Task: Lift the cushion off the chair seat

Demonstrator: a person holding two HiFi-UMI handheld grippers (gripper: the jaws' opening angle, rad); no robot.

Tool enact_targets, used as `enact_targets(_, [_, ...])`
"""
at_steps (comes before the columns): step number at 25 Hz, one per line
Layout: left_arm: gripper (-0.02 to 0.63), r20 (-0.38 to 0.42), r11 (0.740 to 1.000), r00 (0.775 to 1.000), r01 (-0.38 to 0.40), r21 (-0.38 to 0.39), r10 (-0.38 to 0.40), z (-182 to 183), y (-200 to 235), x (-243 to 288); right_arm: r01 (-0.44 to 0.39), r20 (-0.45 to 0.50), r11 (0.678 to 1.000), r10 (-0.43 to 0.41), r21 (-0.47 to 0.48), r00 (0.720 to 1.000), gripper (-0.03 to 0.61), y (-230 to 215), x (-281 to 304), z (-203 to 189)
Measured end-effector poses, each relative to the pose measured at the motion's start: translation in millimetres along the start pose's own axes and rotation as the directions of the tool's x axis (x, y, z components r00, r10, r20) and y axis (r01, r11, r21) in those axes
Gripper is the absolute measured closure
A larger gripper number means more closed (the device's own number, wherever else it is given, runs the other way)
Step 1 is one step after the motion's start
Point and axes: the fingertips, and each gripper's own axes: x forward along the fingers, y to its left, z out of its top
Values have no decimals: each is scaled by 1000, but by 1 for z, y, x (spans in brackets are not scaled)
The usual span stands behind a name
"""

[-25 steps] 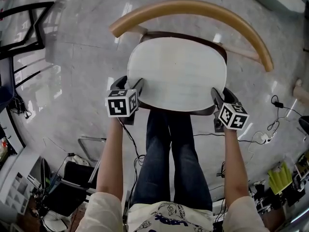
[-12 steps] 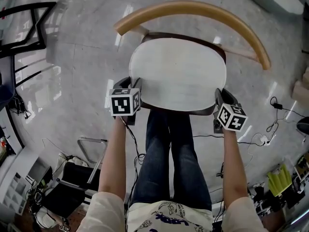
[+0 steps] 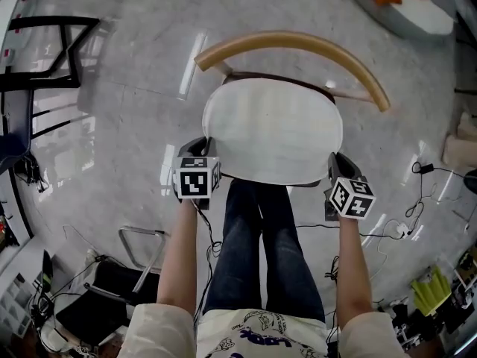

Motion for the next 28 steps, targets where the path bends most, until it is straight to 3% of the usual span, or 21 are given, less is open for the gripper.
enact_targets(9, [569, 134, 999, 991, -24, -40, 29, 28, -19, -135, -24, 133, 998, 32, -64, 991, 532, 36, -118, 61])
enact_targets(16, [569, 275, 996, 959, -49, -68, 66, 55, -45, -261, -26, 265, 992, 58, -123, 962, 534, 63, -238, 110])
enact_targets(22, [569, 433, 995, 897, -66, -74, 92, 102, -66, -366, -18, 421, 983, 95, -183, 902, 534, 85, -339, 175])
enact_targets(28, [569, 533, 994, 839, -87, -71, 111, 128, -99, -463, -16, 534, 983, 112, -181, 838, 534, 96, -439, 216])
